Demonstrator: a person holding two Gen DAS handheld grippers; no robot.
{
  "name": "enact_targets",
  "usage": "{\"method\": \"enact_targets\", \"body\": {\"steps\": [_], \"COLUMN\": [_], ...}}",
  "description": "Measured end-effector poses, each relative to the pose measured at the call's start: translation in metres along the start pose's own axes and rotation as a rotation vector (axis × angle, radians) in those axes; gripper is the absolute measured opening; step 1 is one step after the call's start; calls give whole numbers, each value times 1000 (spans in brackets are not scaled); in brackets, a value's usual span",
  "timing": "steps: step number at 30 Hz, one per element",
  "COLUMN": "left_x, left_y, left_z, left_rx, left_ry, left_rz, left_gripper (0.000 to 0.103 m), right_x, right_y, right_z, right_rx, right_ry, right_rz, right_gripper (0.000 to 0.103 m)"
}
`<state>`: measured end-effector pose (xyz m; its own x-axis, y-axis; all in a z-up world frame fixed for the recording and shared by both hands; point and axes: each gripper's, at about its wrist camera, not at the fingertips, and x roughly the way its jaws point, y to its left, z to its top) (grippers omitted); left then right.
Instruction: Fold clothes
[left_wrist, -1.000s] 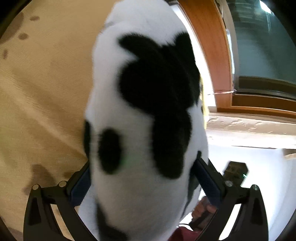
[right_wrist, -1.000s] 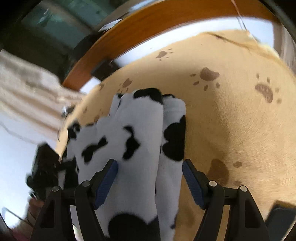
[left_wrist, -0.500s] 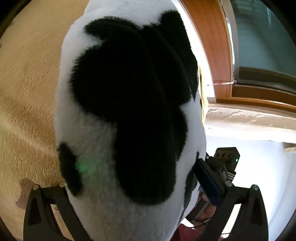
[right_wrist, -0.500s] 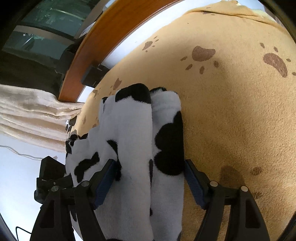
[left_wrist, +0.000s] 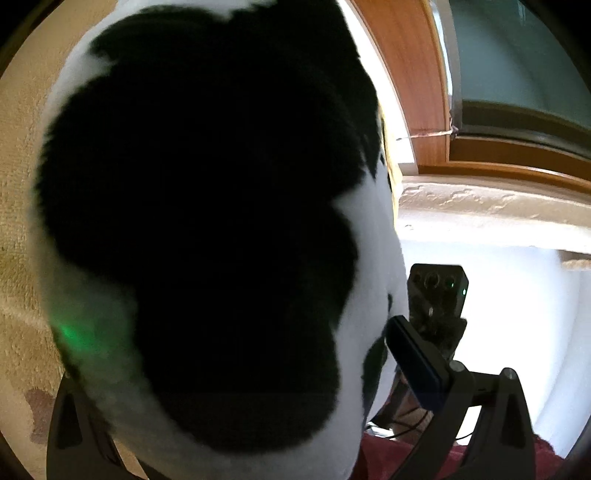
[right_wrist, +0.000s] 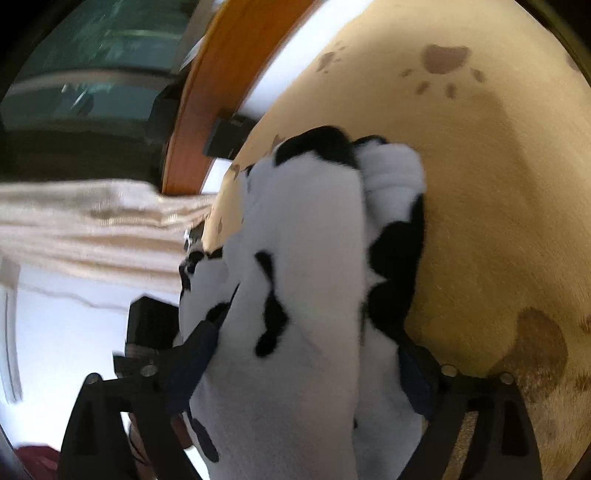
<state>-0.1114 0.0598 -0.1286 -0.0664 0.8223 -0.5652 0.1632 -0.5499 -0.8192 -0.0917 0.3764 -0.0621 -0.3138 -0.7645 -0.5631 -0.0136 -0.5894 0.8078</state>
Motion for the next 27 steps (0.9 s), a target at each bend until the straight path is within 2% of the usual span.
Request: {"method": "enact_targets", "body": {"steps": [1,5,8,9,10,11,12,14,18,24,27], "left_x": [1,3,5,5,6,6,6,6,-3,-33,-62], "left_y": [0,-6,-11,-13,-15,-18,-21,-29,-45,-82,-96], "left_z": [2,6,9,10,10,11,11,10,4,-19,-37], "left_rx": [-4,2,9,8,10,15,25,44,52,84,94], "left_ry": [0,-5,-7,-10,-14,-18,-22,-33,-82,-201,-289], "left_rz": [-6,-9,-9,-15,-15,-11,-1,20,10,-27,-6], "left_gripper": [103,103,103,102,101,98,92,82,72,69,69], "right_x": [2,5,6,7,6,5,4,0,-14,-40,-40], "right_y": [4,16,18,19,19,18,18,22,33,64,92], "right_z": [-1,-8,-7,-5,-4,-4,-4,-6,-11,-9,-9], "right_rx": [-29,-110,-114,-107,-99,-88,-79,-84,-86,-149,-214], "right_ry": [3,10,21,26,30,32,30,13,-25,-76,-68], "right_rz": [-17,-81,-98,-113,-120,-118,-115,-104,-55,27,87], "right_gripper": [102,102,100,97,88,74,71,61,56,56,56]}}
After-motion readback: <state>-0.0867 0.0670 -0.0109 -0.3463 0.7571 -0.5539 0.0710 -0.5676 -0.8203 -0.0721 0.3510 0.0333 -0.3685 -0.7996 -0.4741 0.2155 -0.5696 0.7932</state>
